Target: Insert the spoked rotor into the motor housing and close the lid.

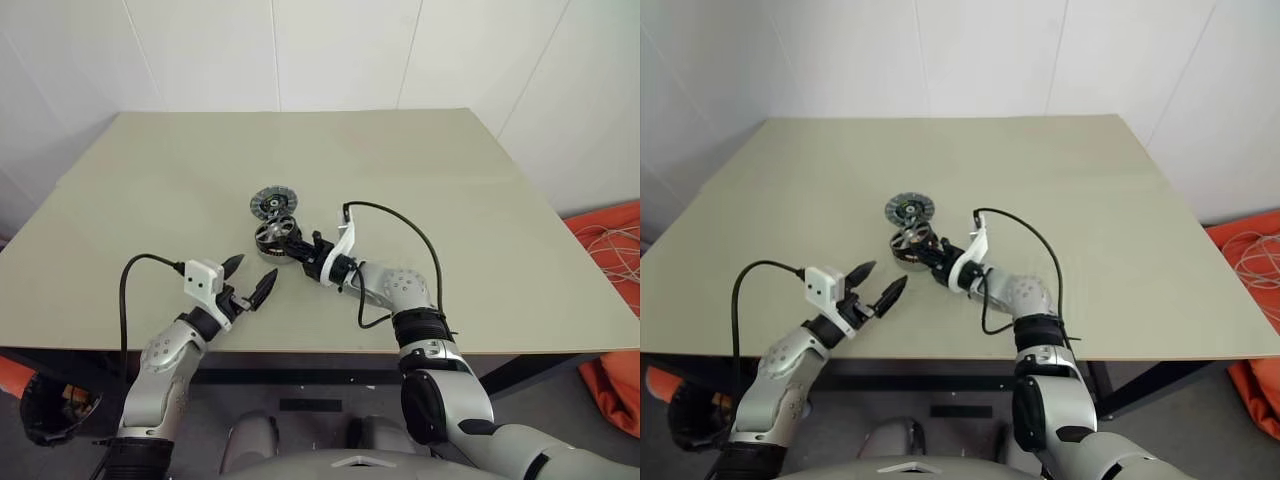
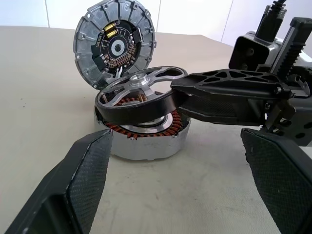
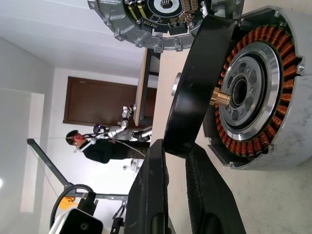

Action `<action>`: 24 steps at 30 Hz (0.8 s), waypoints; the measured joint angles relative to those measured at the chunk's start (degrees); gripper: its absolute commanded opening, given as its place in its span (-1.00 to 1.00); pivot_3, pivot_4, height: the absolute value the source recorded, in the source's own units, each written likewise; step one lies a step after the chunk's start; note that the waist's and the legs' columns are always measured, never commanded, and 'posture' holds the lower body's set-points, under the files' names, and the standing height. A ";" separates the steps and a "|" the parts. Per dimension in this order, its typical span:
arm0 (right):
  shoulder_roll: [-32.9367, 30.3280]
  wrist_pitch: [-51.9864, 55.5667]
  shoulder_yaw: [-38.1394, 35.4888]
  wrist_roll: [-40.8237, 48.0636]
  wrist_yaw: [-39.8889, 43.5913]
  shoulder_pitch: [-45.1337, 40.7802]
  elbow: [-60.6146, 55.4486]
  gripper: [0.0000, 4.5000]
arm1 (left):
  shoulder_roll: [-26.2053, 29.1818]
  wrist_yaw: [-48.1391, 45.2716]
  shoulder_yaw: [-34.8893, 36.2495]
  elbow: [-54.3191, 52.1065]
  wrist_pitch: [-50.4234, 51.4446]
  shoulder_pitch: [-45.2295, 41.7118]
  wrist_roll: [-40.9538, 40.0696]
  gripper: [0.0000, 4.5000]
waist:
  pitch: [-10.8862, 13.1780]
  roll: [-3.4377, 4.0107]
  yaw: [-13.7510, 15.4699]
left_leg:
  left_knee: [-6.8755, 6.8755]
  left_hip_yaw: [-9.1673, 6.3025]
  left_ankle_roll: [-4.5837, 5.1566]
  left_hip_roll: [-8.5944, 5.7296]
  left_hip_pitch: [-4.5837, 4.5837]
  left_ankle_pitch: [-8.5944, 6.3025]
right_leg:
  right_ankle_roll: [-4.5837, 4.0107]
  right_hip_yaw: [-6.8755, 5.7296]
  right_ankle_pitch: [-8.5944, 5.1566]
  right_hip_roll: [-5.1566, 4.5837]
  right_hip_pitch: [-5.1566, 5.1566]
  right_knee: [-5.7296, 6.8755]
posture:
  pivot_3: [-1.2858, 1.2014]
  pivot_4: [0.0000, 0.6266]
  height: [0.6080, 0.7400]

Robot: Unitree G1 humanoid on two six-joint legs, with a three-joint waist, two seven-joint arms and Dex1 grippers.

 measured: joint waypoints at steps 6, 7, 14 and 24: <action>0.00 -0.53 0.94 -1.03 0.14 0.00 -0.03 -0.58 | 0.28 -0.02 0.32 0.00 0.49 -0.03 -0.43 1.00 | 0.00 0.00 0.00 | 0.01 0.00 0.00 0.00 0.00 0.00 | 0.00 0.00 0.00 0.00 0.01 0.00 | 0.03 -1.00 1.00; 0.00 -0.57 0.96 -1.12 0.19 0.00 -0.03 -0.50 | 0.28 -0.01 0.32 0.00 0.54 -0.05 -0.51 1.00 | 0.00 0.00 0.01 | 0.01 0.00 0.00 0.00 0.00 0.00 | 0.00 0.00 0.00 0.00 0.01 0.00 | 0.03 -1.00 1.00; 0.00 -0.64 0.95 -1.21 0.94 0.00 -0.03 0.43 | 0.09 0.33 0.15 -0.05 1.02 -0.11 -0.58 1.00 | 0.00 0.00 0.00 | 0.01 0.00 0.00 0.00 0.00 0.00 | 0.00 0.00 0.00 0.00 0.01 0.01 | 0.03 -1.00 1.00; -0.07 3.41 1.01 -1.18 -1.82 0.44 -7.04 0.76 | 0.20 0.21 0.12 -0.03 1.13 -0.67 -0.93 1.00 | 0.00 -0.02 0.04 | 0.00 -0.01 0.00 0.01 0.37 0.00 | 0.34 0.00 -0.20 0.00 0.34 0.01 | 0.03 -1.00 1.00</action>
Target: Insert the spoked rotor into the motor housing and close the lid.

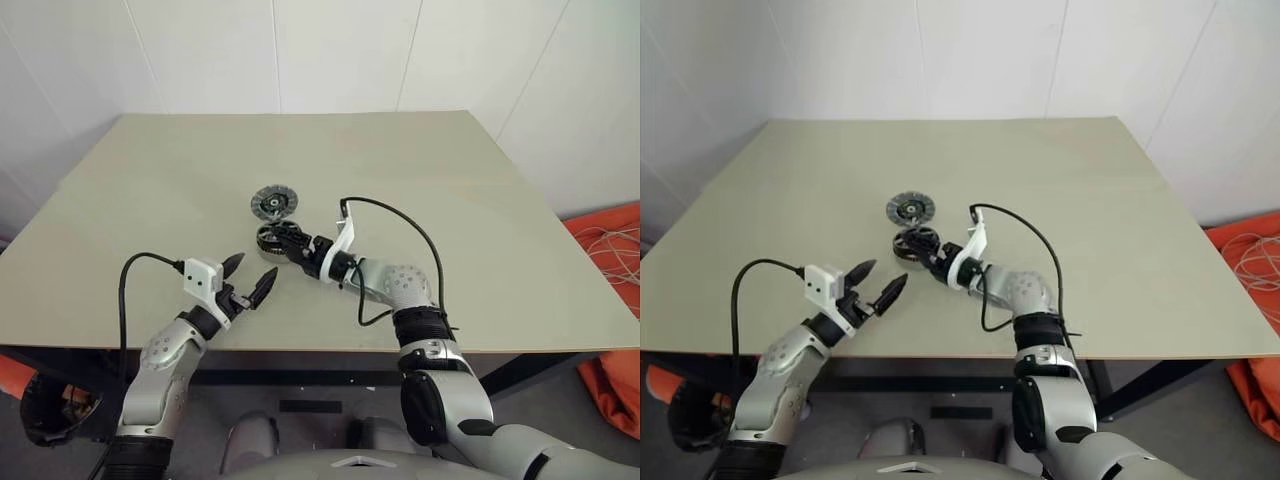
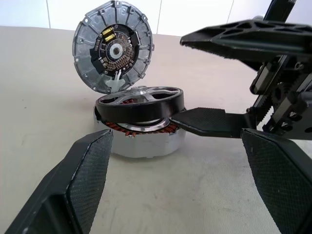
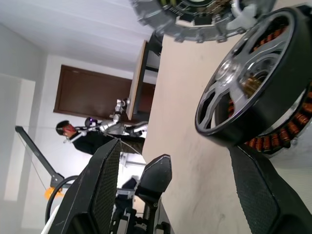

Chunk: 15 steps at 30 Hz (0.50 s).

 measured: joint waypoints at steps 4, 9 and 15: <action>0.15 3.52 -0.25 1.36 -1.99 1.73 -5.25 0.76 | -0.37 0.05 -0.30 0.02 -0.01 -0.15 0.04 1.00 | -0.01 -0.01 0.00 | -0.05 0.00 -0.04 0.00 0.00 0.03 | -0.01 0.00 0.00 0.00 -0.01 0.00 | 0.03 -1.00 1.00; 0.18 8.01 -0.65 1.75 -4.74 3.87 -9.08 0.76 | -0.60 -0.07 -0.46 0.20 -0.01 -0.58 0.05 1.00 | -0.01 -0.01 0.01 | -0.08 0.00 -0.05 -0.01 -0.02 0.03 | -0.01 0.00 0.00 0.01 -0.03 -0.01 | 0.03 -1.00 1.00; -3.72 5.56 3.95 -2.52 -2.76 6.35 -16.08 0.56 | -0.11 -0.92 0.04 1.97 -0.41 -1.03 -0.02 1.00 | -0.01 -0.02 0.06 | -0.06 0.00 -0.05 -0.01 0.00 0.03 | 0.03 0.00 -0.01 0.00 -0.02 -0.03 | 0.03 -1.00 1.00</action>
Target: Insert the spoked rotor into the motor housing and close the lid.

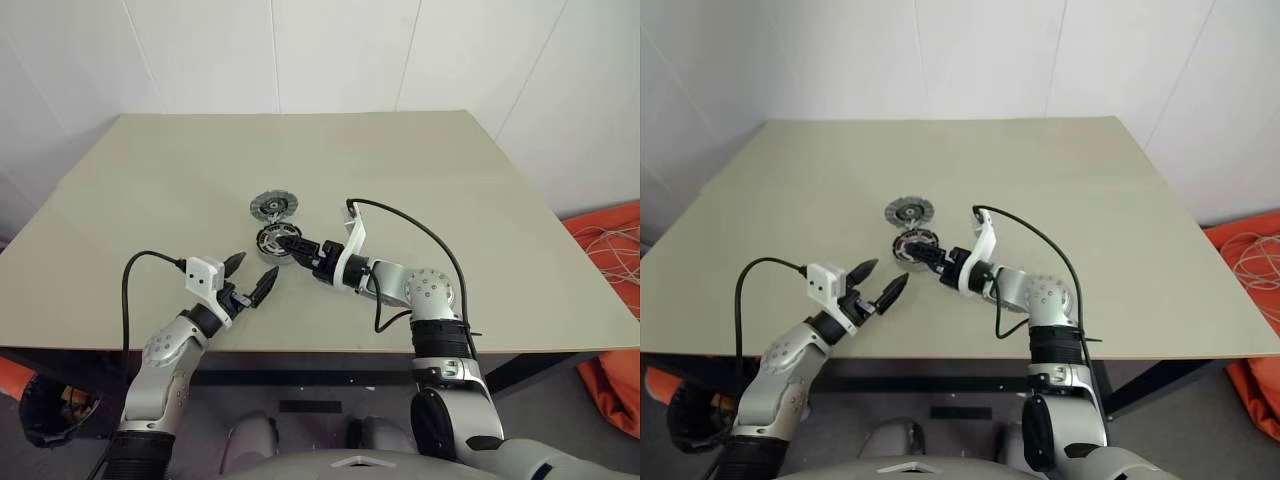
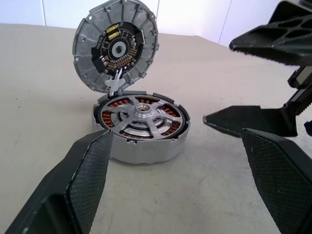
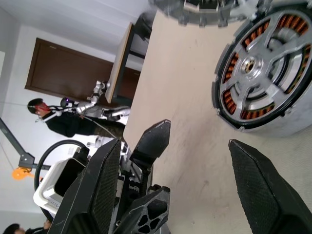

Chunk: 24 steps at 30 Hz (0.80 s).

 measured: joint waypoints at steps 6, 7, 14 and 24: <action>-8.60 -24.26 19.27 -23.62 5.93 3.24 -9.41 -0.37 | -0.09 -0.86 0.28 1.30 -1.23 -0.05 0.07 1.00 | -0.01 -0.05 0.10 | -0.04 -0.01 0.00 0.01 -0.04 0.00 | 0.04 0.00 -0.01 0.02 -0.06 -0.05 | 0.03 -1.00 1.00; -8.46 -26.82 21.43 -26.24 6.29 3.33 -9.20 -0.54 | -0.21 -0.94 0.03 1.31 -1.34 -0.08 0.15 1.00 | -0.01 -0.05 -0.04 | -0.05 -0.01 0.00 0.01 -0.06 0.00 | 0.04 0.00 -0.01 0.03 -0.09 -0.05 | 0.03 -1.00 1.00; -7.23 -36.09 26.61 -36.18 8.14 1.42 -1.18 -0.99 | -0.47 -1.06 -0.36 1.92 -1.76 -0.51 0.64 1.00 | 0.00 -0.10 -0.17 | 0.02 -0.02 0.10 -0.01 -0.15 -0.06 | 0.02 0.01 0.00 0.02 -0.10 -0.05 | 0.03 -1.00 1.00; -3.14 -41.83 26.39 -42.35 9.01 -6.17 12.67 -0.99 | -0.49 -1.53 -0.18 2.61 -2.41 -0.70 0.75 1.00 | 0.00 -0.10 -0.33 | 0.03 -0.02 0.10 0.01 -0.11 -0.06 | -0.36 0.01 0.21 0.04 -0.08 0.01 | 0.03 -1.00 1.00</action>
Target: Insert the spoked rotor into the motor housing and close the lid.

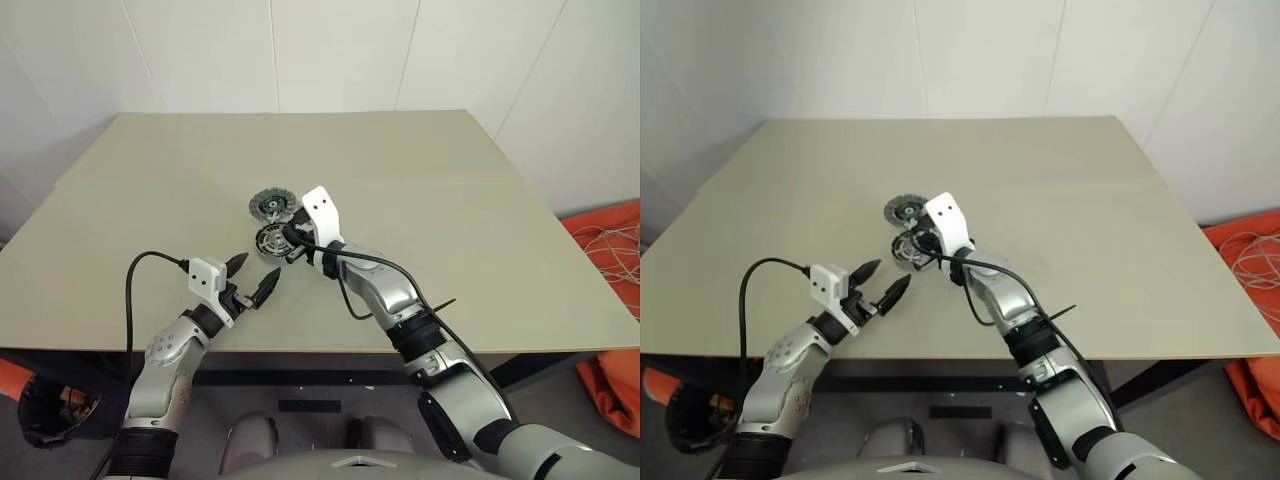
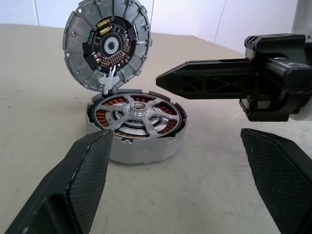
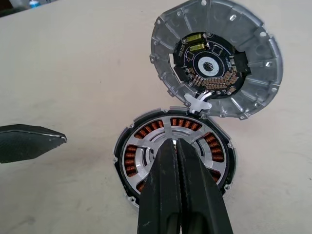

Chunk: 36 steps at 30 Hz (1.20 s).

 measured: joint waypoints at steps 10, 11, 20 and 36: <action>3.47 -4.23 -2.35 -2.47 -0.06 -5.70 10.40 -0.99 | -1.64 1.21 -1.85 -0.87 -0.17 1.35 1.07 1.00 | 0.00 0.00 -0.04 | 0.01 0.00 0.03 0.02 0.02 -0.02 | -0.07 0.00 0.04 0.00 0.01 0.02 | 0.03 -1.00 1.00; 3.88 -4.61 -2.61 -2.57 -0.02 -5.87 10.79 -0.99 | -1.64 1.35 -1.99 -1.04 -0.16 1.54 1.19 1.00 | 0.00 0.00 -0.04 | 0.01 0.00 0.04 0.03 0.02 -0.02 | -0.07 0.00 0.04 0.00 0.00 0.02 | 0.03 -1.00 1.00; 4.43 -2.10 -0.93 -6.19 1.96 -6.34 13.45 -0.99 | -0.68 2.18 -1.88 -3.11 0.48 2.28 1.00 1.00 | 0.00 0.01 -0.09 | 0.00 0.01 0.11 0.03 0.21 -0.07 | -0.12 0.00 0.06 0.01 0.15 0.04 | 0.03 -1.00 1.00; -0.92 3.25 1.16 -7.28 10.05 -2.89 3.43 -0.99 | 0.36 1.43 -0.26 -2.81 2.14 0.92 -0.54 1.00 | 0.01 0.00 -0.03 | 0.00 0.00 0.14 0.03 0.53 -0.09 | 0.19 0.02 -0.13 0.02 0.48 0.02 | 0.03 -1.00 1.00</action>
